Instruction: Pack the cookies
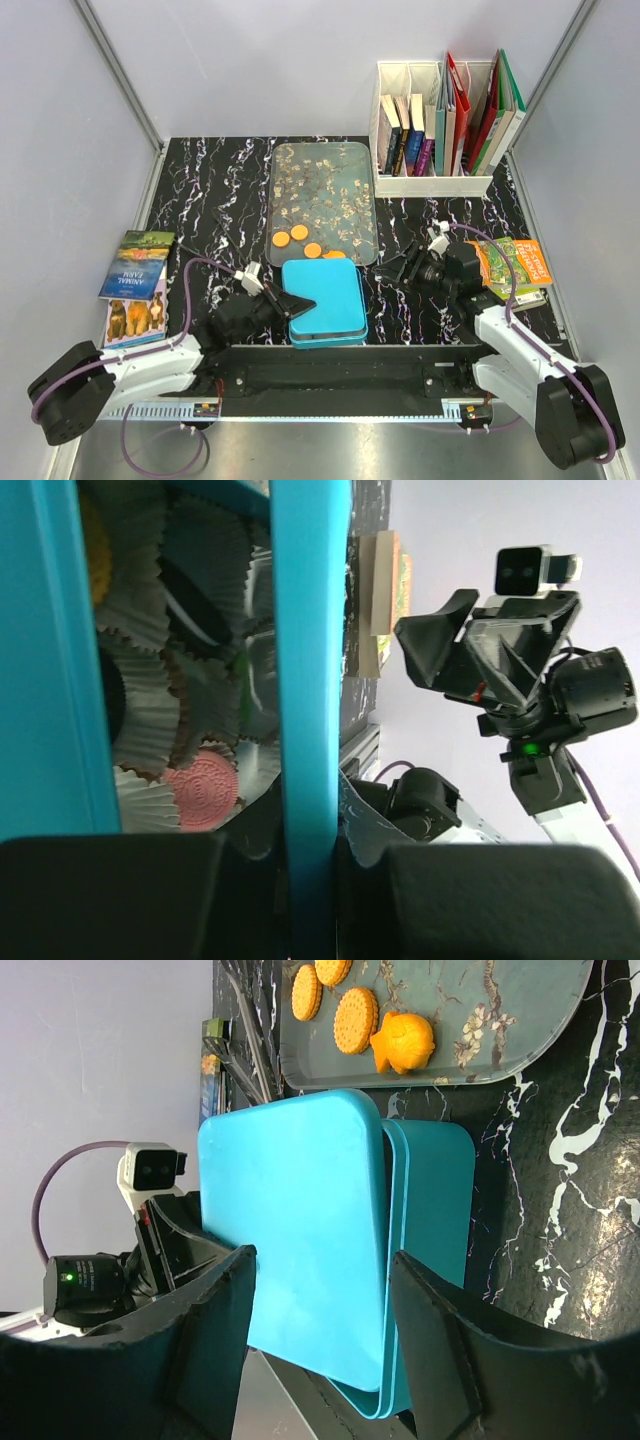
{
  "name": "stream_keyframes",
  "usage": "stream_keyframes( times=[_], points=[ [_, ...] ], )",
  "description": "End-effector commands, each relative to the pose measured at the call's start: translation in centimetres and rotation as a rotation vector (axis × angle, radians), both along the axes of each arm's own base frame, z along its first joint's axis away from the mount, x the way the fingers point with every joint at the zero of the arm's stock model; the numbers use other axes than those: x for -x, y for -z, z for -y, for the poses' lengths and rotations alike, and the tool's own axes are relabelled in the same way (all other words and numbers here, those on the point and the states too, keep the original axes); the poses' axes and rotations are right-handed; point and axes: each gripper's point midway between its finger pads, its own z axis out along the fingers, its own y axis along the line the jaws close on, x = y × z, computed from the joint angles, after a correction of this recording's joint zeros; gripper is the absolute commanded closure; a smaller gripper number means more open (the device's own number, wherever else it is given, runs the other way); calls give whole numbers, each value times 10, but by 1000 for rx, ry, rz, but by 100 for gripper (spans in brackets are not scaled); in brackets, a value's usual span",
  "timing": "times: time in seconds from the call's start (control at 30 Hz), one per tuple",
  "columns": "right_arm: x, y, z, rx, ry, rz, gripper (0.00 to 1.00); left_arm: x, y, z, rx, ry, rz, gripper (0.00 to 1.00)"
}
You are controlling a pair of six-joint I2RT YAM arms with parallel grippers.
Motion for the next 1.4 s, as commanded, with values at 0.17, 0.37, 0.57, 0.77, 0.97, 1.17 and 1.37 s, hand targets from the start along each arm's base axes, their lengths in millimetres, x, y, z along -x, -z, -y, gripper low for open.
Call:
stream_keyframes(
  times=[0.17,0.37,0.57,0.77,0.97,1.17,1.37],
  points=[
    [0,-1,-2,2,-8,27,35,16,37,-11,-51,20,-62,96],
    [-2,5,-5,5,-22,12,34,17,38,-10,-67,34,-74,74],
    [-5,3,-5,4,-24,18,33,15,32,-8,-111,46,-67,52],
    [-6,4,-6,8,-25,16,33,14,28,-11,-200,57,-63,44],
    [-6,4,-6,7,-25,19,32,10,17,-15,-342,87,-30,43],
    [-5,3,-6,6,-29,24,32,7,12,-23,-438,96,-3,43],
    [-6,4,-6,9,-28,22,32,5,5,-29,-508,113,29,43]
  ],
)
